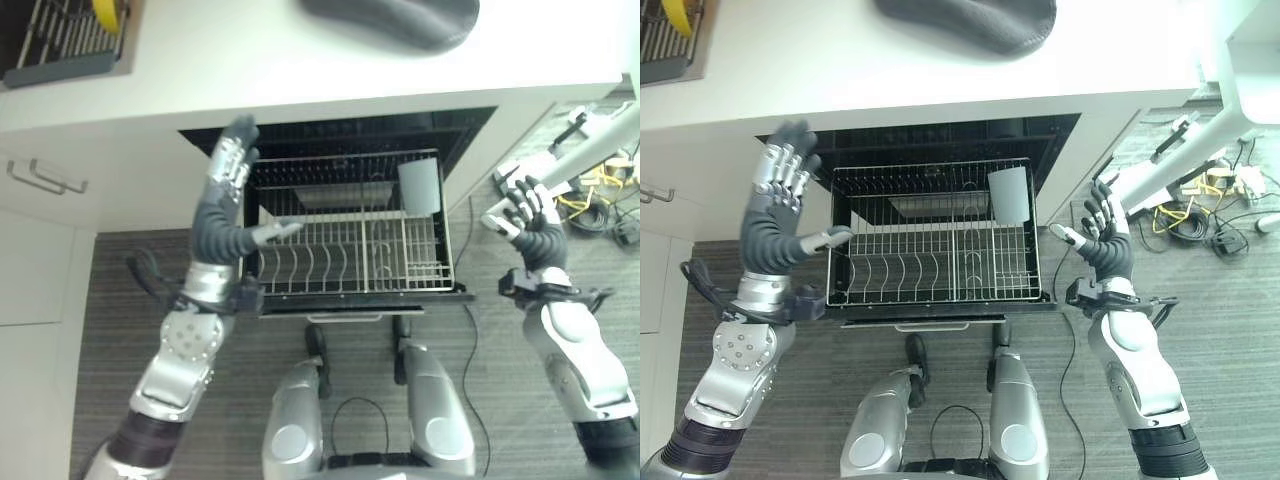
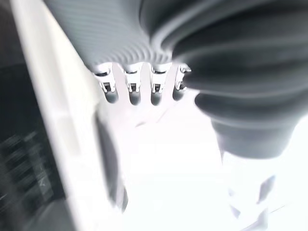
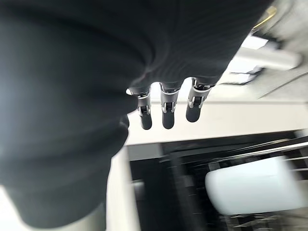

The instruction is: Place the dishes in the dishwasher.

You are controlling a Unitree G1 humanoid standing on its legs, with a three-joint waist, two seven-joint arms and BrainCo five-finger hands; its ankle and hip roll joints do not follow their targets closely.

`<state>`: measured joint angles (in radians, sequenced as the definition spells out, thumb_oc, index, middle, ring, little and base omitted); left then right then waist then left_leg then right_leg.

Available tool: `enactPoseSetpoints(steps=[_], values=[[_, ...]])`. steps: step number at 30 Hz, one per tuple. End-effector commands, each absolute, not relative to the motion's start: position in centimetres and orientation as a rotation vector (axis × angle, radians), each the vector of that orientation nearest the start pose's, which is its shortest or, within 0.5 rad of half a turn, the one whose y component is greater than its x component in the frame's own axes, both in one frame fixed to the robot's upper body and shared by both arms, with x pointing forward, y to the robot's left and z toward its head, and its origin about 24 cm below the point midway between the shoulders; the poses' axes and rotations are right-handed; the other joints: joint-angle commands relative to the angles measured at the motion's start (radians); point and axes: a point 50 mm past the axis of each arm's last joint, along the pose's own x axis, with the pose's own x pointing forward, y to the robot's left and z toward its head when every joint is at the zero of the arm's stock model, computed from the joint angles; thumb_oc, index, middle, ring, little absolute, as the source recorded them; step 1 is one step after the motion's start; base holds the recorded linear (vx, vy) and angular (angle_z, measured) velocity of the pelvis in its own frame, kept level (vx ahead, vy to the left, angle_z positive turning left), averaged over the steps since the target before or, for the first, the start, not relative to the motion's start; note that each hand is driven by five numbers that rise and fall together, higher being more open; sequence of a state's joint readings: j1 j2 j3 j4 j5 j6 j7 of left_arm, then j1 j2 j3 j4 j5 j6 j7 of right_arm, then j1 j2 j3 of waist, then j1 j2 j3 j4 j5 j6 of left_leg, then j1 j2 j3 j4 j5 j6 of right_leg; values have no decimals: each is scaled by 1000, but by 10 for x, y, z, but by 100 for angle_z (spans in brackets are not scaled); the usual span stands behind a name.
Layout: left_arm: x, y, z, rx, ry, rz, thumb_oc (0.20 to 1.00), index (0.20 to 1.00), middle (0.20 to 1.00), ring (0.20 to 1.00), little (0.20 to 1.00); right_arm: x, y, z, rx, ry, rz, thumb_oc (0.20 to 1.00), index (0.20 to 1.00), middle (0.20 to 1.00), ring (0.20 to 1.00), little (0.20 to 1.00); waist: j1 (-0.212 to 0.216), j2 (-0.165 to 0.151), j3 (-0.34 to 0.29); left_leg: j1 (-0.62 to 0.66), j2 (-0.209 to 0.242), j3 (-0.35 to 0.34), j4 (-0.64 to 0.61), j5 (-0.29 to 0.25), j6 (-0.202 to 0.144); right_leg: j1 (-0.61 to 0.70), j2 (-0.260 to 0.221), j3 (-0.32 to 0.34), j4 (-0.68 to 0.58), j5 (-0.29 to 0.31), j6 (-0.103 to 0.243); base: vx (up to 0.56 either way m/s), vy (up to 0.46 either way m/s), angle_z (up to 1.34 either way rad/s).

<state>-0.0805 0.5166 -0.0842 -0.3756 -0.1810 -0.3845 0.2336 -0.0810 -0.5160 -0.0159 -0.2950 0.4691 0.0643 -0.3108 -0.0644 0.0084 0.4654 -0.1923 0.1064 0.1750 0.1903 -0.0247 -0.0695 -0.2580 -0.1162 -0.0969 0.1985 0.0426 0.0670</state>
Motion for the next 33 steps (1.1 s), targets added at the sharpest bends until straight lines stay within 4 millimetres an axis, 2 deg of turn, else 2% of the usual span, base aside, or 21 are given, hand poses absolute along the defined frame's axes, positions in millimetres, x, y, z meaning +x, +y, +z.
enactPoseSetpoints(steps=[1,3,5,8,10,12,13,15,17,19,21,23,25,28,30,33], values=[[216,189,198,171,-892,-93,1000,1000,1000,1000,1000,250,-227,171,-14,-463,-167,1000,1000,1000,1000,1000,11,-32,-92,28,-63,26,18,-62,56,108,-26,-27,-54,-60,36,42,117,6],[214,195,197,192,-871,-106,1000,1000,1000,1000,1000,242,-233,165,0,-443,-174,1000,1000,1000,1000,1000,19,-39,-140,88,-69,22,-49,-51,61,149,-41,-31,-84,-31,67,55,87,5],[213,196,196,195,-856,-117,1000,1000,1000,1000,1000,238,-235,162,1,-438,-177,1000,1000,1000,1000,1000,24,-39,-162,119,-73,19,-90,-39,63,162,-45,-40,-86,-15,75,65,53,9],[212,203,193,198,-828,-130,1000,1000,1000,1000,1000,233,-235,157,-4,-436,-154,1000,1000,1000,1000,1000,43,-36,-205,182,-70,34,-169,-22,73,182,-25,-107,-24,-19,79,26,54,3],[214,205,192,199,-817,-123,1000,1000,1000,1000,1000,233,-234,157,-16,-435,-140,1000,1000,1000,1000,1000,44,-30,-216,203,-67,36,-197,-12,80,193,14,-108,26,-57,70,-37,39,-24],[218,208,191,170,-799,-129,1000,1000,1000,1000,1000,231,-236,159,-33,-441,-143,1000,1000,1000,1000,1000,34,-32,-240,220,-87,13,-230,4,85,224,119,-42,59,-96,34,-22,-29,-6],[219,209,188,154,-790,-120,1000,1000,1000,1000,1000,230,-237,160,-32,-454,-141,1000,1000,1000,1000,1000,35,-40,-254,236,-107,6,-251,14,86,254,156,-37,26,-104,19,-27,-103,33],[220,212,186,149,-778,-103,1000,1000,1000,1000,1000,229,-236,160,-26,-467,-131,1000,1000,1000,1000,1000,46,-43,-265,241,-120,3,-256,21,85,283,154,-61,-39,-114,5,-13,-153,25],[217,217,182,142,-762,-93,1000,1000,1000,1000,1000,225,-238,159,-24,-464,-129,1000,1000,1000,1000,1000,46,-39,-273,237,-126,-16,-249,31,76,328,170,-20,-112,-131,-16,54,-183,17],[213,221,178,118,-743,-90,1000,1000,1000,1000,1000,222,-239,158,-28,-457,-126,1000,1000,1000,1000,1000,53,-35,-280,232,-132,-31,-224,25,71,344,161,-21,-154,-121,-24,6,-174,27],[211,221,175,95,-730,-92,1000,1000,1000,1000,1000,223,-238,159,-62,-462,-128,1000,1000,1000,1000,1000,50,-35,-282,199,-135,-3,-138,1,49,369,140,-33,-204,-99,-33,-72,-122,23],[213,216,174,88,-719,-126,1000,1000,1000,1000,1000,224,-243,162,-84,-463,-183,1000,1000,1000,1000,1000,30,-54,-278,157,-49,121,-58,11,-3,397,95,-100,-254,-58,-24,-106,-24,32],[213,215,176,70,-737,-132,1000,1000,1000,1000,1000,224,-249,167,-86,-474,-196,1000,1000,1000,1000,1000,15,-53,-281,165,0,136,-69,22,-18,395,75,-126,-270,-41,-21,-102,102,85],[207,221,178,40,-760,-86,1000,1000,1000,1000,1000,223,-253,172,-110,-482,-176,1000,1000,1000,1000,1000,8,-36,-290,201,36,64,-144,61,-35,386,68,-92,-281,-35,-20,-36,253,41],[205,228,175,-12,-744,-50,1000,1000,1000,1000,1000,224,-256,174,-136,-471,-166,1000,1000,1000,1000,1000,11,-21,-310,224,96,-28,-221,117,-62,380,71,-36,-280,-47,-23,58,385,-31],[201,226,171,-13,-743,-50,1000,1000,1000,1000,1000,227,-256,179,-156,-471,-166,1000,1000,1000,1000,1000,16,-6,-319,235,164,-72,-273,186,-86,373,64,-15,-276,-46,-24,4,391,-70]])
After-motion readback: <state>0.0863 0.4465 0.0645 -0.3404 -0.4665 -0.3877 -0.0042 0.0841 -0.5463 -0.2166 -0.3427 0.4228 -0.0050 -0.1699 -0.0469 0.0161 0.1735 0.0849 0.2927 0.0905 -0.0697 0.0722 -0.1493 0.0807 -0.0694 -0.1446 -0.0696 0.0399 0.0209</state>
